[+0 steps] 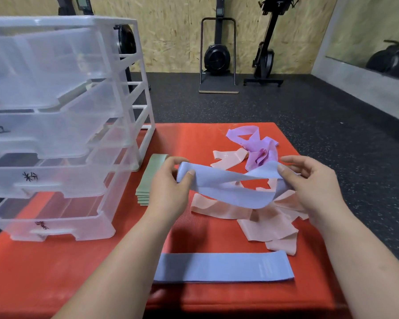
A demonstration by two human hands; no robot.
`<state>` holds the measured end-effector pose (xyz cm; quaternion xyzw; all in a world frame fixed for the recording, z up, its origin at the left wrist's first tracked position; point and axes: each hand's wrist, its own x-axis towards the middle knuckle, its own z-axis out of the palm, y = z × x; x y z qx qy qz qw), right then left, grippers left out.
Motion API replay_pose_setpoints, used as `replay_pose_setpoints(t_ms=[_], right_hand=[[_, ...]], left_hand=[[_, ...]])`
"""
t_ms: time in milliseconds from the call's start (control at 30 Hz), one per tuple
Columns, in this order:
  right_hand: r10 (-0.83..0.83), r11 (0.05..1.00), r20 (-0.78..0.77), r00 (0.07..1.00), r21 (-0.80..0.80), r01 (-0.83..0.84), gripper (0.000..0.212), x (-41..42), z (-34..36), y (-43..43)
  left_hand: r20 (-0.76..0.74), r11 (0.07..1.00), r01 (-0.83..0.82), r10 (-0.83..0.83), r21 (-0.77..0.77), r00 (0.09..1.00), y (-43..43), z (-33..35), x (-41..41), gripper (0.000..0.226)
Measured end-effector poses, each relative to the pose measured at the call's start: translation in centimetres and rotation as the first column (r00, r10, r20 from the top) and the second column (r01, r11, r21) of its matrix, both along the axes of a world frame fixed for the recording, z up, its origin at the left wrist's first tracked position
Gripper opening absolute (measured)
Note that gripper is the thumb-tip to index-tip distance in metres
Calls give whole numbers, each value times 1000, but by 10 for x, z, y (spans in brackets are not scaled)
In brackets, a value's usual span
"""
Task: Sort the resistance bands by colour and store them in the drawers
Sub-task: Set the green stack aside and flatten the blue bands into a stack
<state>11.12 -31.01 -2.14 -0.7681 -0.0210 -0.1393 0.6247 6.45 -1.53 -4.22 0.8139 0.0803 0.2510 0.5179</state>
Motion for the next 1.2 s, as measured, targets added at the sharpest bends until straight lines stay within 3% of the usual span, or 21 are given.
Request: replay_pose_setpoints(t_ms=[100,233,400,533,600,700,800,933,1200], right_hand=[[-35,998,16,999,-47,36,20,0,0,-2],[143,987,-112,983,-59,-150,11,-3,1,-4],[337,867,-177,925,-324,-379,19,-3,6,-14],[315,747,-211,925,-546,-379,38,1,1,-19],[323,804,-216,921,-450,-388,37,2,0,-19],[388,890,-254,886,-149,-432,34,-2,3,-22],[377,911,-279,883,-62,-409,40,-4,2,-22],[312,929,-264,913,-118,-351,44,-5,-2,-19],[154,862,-45,987,-482,-157,38,0,-7,-15]], left_hand=[[-20,1000,-3,3,-12,1000,2,1,-3,12],[-42,999,-46,45,-24,998,8,-1,-6,15],[-99,995,-99,102,26,990,25,-10,-3,23],[-135,992,-110,118,66,984,28,-12,-2,24],[-157,989,-126,136,73,978,29,-13,-2,25],[-181,988,-144,153,58,971,33,-14,-1,25],[-191,990,-136,138,21,972,34,-14,0,28],[-193,993,-104,92,-50,977,31,-16,1,29],[-182,995,-59,44,-79,982,27,-14,1,22]])
